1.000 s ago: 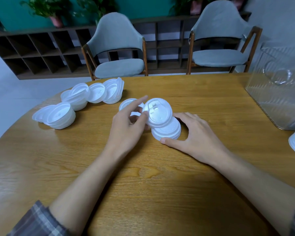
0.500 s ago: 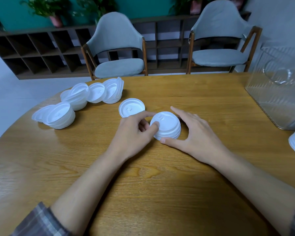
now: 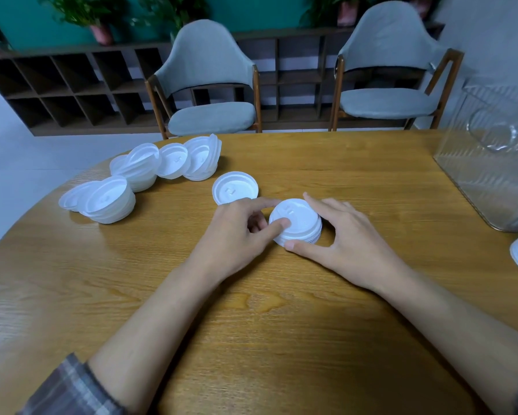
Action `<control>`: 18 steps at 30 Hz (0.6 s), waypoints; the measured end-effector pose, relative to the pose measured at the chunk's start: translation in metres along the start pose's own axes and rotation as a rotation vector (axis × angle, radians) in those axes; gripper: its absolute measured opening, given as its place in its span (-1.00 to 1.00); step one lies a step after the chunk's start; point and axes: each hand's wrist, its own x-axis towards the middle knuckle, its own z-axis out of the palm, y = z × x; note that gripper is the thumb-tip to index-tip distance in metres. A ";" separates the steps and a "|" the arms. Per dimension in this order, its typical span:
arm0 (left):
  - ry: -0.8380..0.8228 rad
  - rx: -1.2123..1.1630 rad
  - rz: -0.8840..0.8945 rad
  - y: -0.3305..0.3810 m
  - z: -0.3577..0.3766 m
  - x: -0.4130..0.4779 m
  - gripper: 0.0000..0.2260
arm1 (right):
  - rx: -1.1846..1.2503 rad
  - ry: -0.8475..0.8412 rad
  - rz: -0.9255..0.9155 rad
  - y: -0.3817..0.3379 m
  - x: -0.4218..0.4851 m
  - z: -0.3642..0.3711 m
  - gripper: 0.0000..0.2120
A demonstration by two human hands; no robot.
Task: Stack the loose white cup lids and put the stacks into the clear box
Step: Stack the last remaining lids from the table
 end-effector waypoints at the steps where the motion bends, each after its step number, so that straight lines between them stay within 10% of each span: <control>1: 0.027 0.010 0.018 -0.002 -0.001 0.001 -0.74 | 0.002 0.004 0.001 0.000 0.000 0.000 -0.06; 18: 0.199 0.376 0.012 -0.029 -0.012 0.012 -0.70 | 0.022 0.020 0.014 -0.002 -0.001 -0.001 -0.09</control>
